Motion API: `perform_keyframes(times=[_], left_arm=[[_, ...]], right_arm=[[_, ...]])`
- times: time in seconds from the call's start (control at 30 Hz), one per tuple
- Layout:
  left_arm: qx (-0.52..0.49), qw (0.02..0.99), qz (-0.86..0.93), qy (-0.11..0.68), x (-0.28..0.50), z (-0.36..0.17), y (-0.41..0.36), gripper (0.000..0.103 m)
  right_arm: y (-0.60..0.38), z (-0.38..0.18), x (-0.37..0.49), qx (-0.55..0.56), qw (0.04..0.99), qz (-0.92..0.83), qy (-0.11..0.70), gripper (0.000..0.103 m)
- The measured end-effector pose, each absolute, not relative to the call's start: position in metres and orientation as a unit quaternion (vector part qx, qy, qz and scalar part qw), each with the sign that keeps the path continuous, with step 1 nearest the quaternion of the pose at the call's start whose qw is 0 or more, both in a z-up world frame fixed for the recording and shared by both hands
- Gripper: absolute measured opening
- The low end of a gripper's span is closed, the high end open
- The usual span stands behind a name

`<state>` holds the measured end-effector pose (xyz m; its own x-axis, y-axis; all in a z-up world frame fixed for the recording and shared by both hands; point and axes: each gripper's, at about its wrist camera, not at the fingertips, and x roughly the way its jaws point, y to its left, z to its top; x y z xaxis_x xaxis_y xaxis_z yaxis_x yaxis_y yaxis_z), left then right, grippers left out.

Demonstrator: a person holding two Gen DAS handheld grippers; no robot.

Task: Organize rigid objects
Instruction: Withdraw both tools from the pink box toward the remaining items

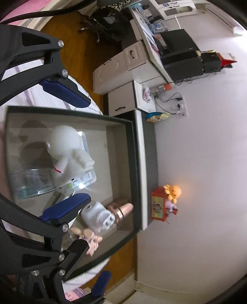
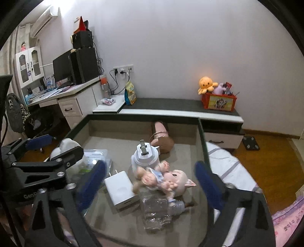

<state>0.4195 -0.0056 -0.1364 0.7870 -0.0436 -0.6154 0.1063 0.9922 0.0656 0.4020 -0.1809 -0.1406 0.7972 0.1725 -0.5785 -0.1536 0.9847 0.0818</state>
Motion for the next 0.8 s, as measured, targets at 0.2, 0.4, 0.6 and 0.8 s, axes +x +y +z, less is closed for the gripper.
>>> perform_keyframes(times=[0.2, 0.4, 0.6, 0.8], left_arm=[[0.023, 0.960, -0.046, 0.274, 0.348, -0.101, 0.003, 0.095], [0.025, 0.976, -0.037, 0.212, 0.263, -0.075, 0.007, 0.098], [0.044, 0.987, -0.007, 0.157, 0.179, -0.056, 0.006, 0.098], [0.037, 0.990, -0.006, 0.134, 0.125, -0.044, 0.011, 0.098]], right_arm=[[-0.173, -0.103, 0.349, 0.009, 0.961, 0.100, 0.258, 0.103], [-0.168, -0.070, 0.274, -0.008, 0.974, 0.100, 0.202, 0.103], [-0.167, -0.054, 0.201, -0.009, 0.982, 0.094, 0.161, 0.103], [-0.168, -0.046, 0.139, 0.002, 0.987, 0.092, 0.135, 0.103]])
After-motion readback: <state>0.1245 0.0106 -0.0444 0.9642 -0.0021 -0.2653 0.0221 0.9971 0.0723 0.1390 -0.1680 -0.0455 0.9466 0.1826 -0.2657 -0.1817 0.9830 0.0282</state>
